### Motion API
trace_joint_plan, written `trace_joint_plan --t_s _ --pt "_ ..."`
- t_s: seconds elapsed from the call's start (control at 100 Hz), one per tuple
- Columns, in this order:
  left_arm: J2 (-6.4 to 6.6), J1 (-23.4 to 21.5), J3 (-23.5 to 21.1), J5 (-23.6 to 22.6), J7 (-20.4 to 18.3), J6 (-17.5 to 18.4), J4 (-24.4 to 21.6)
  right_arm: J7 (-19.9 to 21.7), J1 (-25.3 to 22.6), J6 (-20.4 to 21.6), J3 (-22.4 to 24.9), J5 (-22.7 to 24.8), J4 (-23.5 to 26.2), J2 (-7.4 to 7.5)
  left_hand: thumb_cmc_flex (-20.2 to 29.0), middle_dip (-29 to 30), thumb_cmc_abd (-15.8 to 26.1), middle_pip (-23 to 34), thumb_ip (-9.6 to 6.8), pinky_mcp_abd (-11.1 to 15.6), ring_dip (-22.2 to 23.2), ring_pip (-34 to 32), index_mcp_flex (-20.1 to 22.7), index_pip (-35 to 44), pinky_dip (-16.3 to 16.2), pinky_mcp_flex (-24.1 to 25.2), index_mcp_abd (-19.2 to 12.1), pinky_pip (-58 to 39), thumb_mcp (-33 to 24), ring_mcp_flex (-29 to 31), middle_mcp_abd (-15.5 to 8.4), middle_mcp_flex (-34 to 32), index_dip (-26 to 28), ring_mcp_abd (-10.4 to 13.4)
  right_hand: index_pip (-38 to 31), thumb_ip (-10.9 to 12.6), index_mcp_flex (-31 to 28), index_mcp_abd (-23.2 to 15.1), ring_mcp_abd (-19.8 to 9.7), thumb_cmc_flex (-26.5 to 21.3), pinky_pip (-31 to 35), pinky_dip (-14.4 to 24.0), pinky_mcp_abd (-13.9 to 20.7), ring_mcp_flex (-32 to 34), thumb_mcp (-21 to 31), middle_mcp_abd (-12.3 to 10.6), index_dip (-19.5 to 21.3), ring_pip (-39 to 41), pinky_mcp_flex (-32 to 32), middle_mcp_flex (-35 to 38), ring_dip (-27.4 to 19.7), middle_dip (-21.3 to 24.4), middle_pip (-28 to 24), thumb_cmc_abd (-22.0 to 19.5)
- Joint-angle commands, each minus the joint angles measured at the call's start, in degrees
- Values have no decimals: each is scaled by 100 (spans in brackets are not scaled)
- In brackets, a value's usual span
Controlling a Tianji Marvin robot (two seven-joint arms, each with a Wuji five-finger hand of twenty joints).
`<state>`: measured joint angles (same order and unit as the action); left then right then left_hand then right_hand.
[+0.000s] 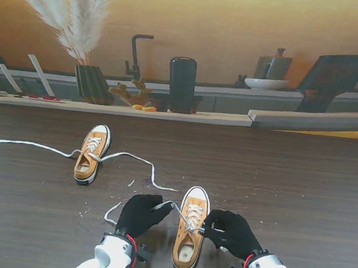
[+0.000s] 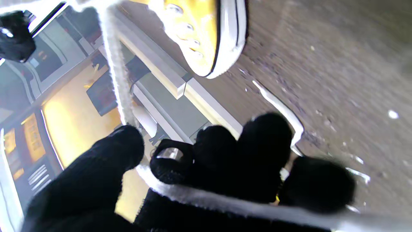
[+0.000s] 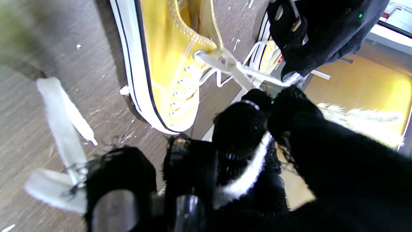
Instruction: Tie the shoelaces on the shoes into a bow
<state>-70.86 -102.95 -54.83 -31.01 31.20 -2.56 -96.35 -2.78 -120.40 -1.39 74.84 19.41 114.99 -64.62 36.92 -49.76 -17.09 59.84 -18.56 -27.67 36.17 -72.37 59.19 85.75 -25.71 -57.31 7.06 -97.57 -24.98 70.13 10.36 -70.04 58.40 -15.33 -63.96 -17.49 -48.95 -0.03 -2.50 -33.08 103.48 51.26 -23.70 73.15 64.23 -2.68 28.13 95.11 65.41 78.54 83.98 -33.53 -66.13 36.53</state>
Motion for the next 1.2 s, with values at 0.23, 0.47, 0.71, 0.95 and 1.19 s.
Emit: trace_joint_plan --t_s 0.23,0.47,0.71,0.95,1.19 --pt "162 -227 -208 -396 -164 -585 -277 111 1 -102 98 107 104 16 -272 -230 244 543 -211 2101 178 -2446 429 405 -1413 -576 -170 -2240 119 282 -279 -817 126 1091 94 57 -315 -217 -1312 203 1221 59 97 231 6 585 -199 483 199 391 257 -83 -8 143" --pt "211 -370 -367 -617 -217 -809 -414 -70 -121 -48 263 25 267 -36 -2 -152 580 884 421 2118 116 -2607 173 -612 -1691 -583 -699 -2240 874 282 -250 -846 -18 1179 695 43 -145 -64 -1318 639 1252 56 81 231 -11 632 -680 482 195 344 272 -116 54 106" --pt "283 -522 -489 -870 -305 -807 -651 -152 -219 -21 377 -31 511 -63 595 37 467 1652 875 2405 72 -2773 -1073 -2690 -1799 -613 -777 -2240 1402 286 -1140 -789 -1344 1771 1193 96 -55 49 -1318 768 1260 52 106 231 51 637 -900 481 198 291 275 -137 85 48" --pt "243 -569 -663 -466 -228 53 -664 -254 -223 -23 361 -39 652 -86 1742 151 -400 1671 1220 2294 59 -2727 -1835 -4745 -1741 -599 -573 -2240 1066 285 -1321 -783 -3874 1659 1250 95 -53 19 -1423 699 1301 63 172 233 77 612 -922 476 208 266 292 -138 121 131" --pt "253 -536 -794 825 -1012 1495 -657 -518 -151 127 211 -61 652 -133 1254 235 -526 1544 1528 2145 38 -2636 -1938 -5958 -1581 -575 -378 -2240 126 284 -1108 -798 -4223 1522 1201 79 -36 -7 -1468 639 1326 65 212 235 108 630 -942 486 208 224 313 -121 188 194"
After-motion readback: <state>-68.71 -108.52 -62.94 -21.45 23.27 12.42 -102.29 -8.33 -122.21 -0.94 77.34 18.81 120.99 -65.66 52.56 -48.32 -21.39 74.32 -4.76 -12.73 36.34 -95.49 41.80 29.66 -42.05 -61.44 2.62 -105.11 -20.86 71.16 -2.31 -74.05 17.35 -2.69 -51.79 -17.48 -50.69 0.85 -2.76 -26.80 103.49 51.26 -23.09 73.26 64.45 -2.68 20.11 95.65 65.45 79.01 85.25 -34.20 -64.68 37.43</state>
